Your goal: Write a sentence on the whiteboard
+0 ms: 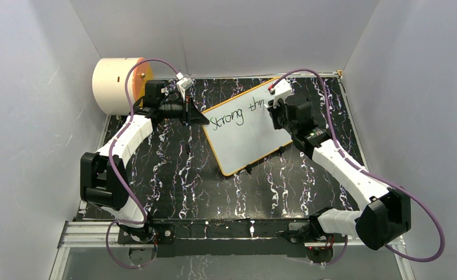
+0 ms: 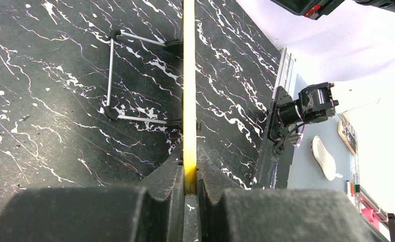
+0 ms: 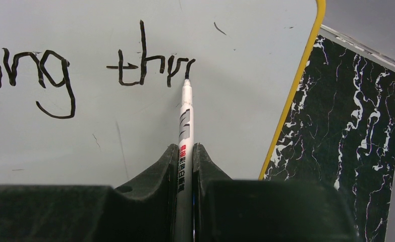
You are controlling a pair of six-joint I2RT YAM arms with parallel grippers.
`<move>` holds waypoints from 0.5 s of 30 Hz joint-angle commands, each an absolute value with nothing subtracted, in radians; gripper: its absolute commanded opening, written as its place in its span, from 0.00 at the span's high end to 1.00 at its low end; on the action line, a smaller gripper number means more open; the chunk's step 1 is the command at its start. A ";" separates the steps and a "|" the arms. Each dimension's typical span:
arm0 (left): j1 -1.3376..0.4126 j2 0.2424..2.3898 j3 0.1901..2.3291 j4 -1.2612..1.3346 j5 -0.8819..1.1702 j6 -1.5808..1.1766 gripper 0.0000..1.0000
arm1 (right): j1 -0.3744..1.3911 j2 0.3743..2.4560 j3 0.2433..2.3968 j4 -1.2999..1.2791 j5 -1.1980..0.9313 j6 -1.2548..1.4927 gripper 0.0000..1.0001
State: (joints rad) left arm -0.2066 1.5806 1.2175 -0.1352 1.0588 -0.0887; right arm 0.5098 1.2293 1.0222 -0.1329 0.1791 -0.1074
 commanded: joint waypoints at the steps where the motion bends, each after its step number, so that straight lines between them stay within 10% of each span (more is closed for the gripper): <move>1: -0.210 1.569 1.210 -0.162 1.086 -0.069 1.00 | 0.503 1.201 1.012 -0.134 0.185 -0.098 1.00; 15: -0.210 1.566 1.210 -0.161 1.088 -0.067 1.00 | 0.486 1.224 1.026 -0.089 0.223 -0.094 1.00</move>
